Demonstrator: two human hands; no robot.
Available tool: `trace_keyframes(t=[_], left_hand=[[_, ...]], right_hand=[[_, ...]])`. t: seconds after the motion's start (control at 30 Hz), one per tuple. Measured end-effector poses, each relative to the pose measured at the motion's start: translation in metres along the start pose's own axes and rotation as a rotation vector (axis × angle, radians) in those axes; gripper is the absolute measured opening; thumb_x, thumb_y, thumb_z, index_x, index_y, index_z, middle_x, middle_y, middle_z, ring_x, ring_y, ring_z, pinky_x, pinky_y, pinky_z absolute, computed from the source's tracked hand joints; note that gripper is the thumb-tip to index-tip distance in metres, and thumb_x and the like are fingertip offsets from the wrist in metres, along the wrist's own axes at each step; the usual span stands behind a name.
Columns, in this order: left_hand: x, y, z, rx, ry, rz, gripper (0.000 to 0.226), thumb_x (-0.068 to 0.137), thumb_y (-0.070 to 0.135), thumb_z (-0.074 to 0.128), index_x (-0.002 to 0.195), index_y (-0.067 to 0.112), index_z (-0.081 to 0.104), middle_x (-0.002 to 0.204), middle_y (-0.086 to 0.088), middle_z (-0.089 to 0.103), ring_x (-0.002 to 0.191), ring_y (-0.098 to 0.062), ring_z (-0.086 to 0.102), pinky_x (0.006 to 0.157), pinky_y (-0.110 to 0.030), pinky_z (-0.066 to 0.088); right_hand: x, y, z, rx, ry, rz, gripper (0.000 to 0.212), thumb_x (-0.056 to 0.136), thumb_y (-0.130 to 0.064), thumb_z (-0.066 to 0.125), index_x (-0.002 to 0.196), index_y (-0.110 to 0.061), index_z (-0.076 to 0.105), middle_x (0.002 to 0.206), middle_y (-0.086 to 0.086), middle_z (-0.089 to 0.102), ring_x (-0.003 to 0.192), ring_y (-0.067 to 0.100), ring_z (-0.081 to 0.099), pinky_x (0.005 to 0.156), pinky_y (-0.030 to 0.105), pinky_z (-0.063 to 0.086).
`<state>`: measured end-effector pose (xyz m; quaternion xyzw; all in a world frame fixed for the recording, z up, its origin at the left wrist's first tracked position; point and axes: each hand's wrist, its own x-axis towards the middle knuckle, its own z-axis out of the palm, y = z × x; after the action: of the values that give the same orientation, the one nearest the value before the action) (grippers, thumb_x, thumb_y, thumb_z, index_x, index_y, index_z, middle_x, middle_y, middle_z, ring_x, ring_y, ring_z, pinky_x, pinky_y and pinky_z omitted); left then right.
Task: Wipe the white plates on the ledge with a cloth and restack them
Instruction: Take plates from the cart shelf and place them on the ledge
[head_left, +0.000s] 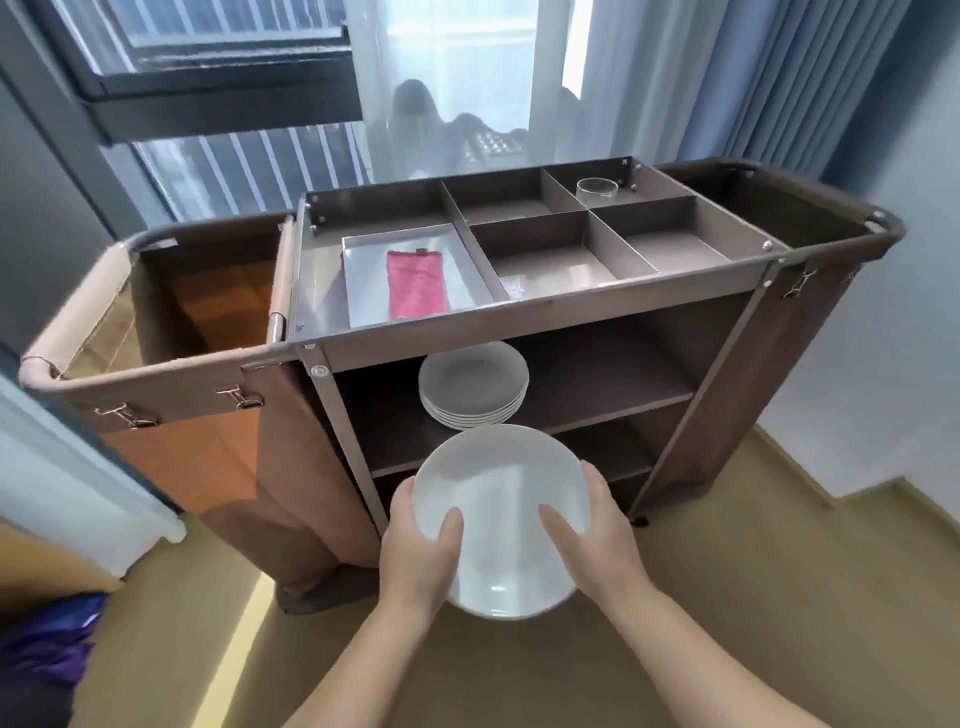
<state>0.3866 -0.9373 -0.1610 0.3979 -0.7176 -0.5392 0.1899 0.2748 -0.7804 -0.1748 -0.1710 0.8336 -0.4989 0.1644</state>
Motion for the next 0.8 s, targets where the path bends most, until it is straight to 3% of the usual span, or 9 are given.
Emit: trace_keyframes(t=[0.2, 0.37, 0.5, 0.6, 0.67, 0.8], left_hand=[[0.002, 0.005, 0.053, -0.010, 0.042, -0.026, 0.049, 0.073, 0.034, 0.054, 0.121, 0.043, 0.048, 0.111, 0.015, 0.063, 0.104, -0.008, 0.060, 0.087, -0.033, 0.051], [0.017, 0.011, 0.071, -0.095, 0.120, -0.055, 0.042, 0.082, 0.022, 0.059, 0.117, 0.041, 0.045, 0.102, 0.021, 0.062, 0.099, 0.003, 0.058, 0.075, -0.017, 0.045], [0.038, 0.005, 0.076, -0.124, 0.138, -0.058, 0.062, 0.071, 0.030, 0.055, 0.131, 0.034, 0.042, 0.109, 0.022, 0.059, 0.101, 0.003, 0.057, 0.084, -0.027, 0.049], [0.057, -0.004, 0.079, -0.144, 0.153, -0.024, 0.067, 0.070, 0.028, 0.054, 0.135, 0.033, 0.042, 0.108, 0.019, 0.062, 0.100, 0.000, 0.059, 0.084, -0.028, 0.051], [0.071, -0.009, 0.080, -0.185, 0.166, -0.016, 0.068, 0.069, 0.027, 0.054, 0.135, 0.029, 0.042, 0.106, 0.016, 0.062, 0.100, -0.003, 0.060, 0.081, -0.027, 0.051], [0.098, -0.015, 0.077, -0.237, 0.139, 0.017, 0.058, 0.074, 0.026, 0.057, 0.129, 0.040, 0.045, 0.109, 0.018, 0.060, 0.102, -0.004, 0.057, 0.080, -0.023, 0.048]], right_hand=[[0.050, 0.021, -0.035, -0.049, -0.113, -0.006, 0.073, 0.074, -0.057, 0.054, 0.142, -0.038, 0.035, 0.127, -0.010, 0.051, 0.114, 0.000, 0.044, 0.091, 0.027, 0.041], [0.080, 0.023, -0.041, 0.015, -0.147, -0.060, 0.044, 0.078, -0.042, 0.058, 0.120, -0.045, 0.046, 0.112, -0.017, 0.060, 0.108, 0.007, 0.056, 0.086, 0.035, 0.052], [0.106, 0.027, -0.031, 0.033, -0.160, -0.058, 0.067, 0.086, -0.038, 0.061, 0.147, -0.031, 0.033, 0.130, -0.012, 0.053, 0.119, 0.008, 0.051, 0.094, 0.029, 0.048], [0.127, 0.026, -0.019, 0.023, -0.144, -0.078, 0.072, 0.091, -0.031, 0.063, 0.152, -0.025, 0.025, 0.129, -0.013, 0.047, 0.119, 0.006, 0.045, 0.094, 0.023, 0.042], [0.140, 0.028, -0.012, 0.015, -0.130, -0.092, 0.072, 0.091, -0.032, 0.063, 0.152, -0.026, 0.025, 0.130, -0.010, 0.048, 0.119, 0.009, 0.046, 0.095, 0.026, 0.044], [0.165, 0.030, 0.002, 0.051, -0.144, -0.124, 0.061, 0.088, -0.035, 0.060, 0.144, -0.035, 0.035, 0.123, -0.010, 0.058, 0.116, 0.012, 0.054, 0.096, 0.039, 0.052]])
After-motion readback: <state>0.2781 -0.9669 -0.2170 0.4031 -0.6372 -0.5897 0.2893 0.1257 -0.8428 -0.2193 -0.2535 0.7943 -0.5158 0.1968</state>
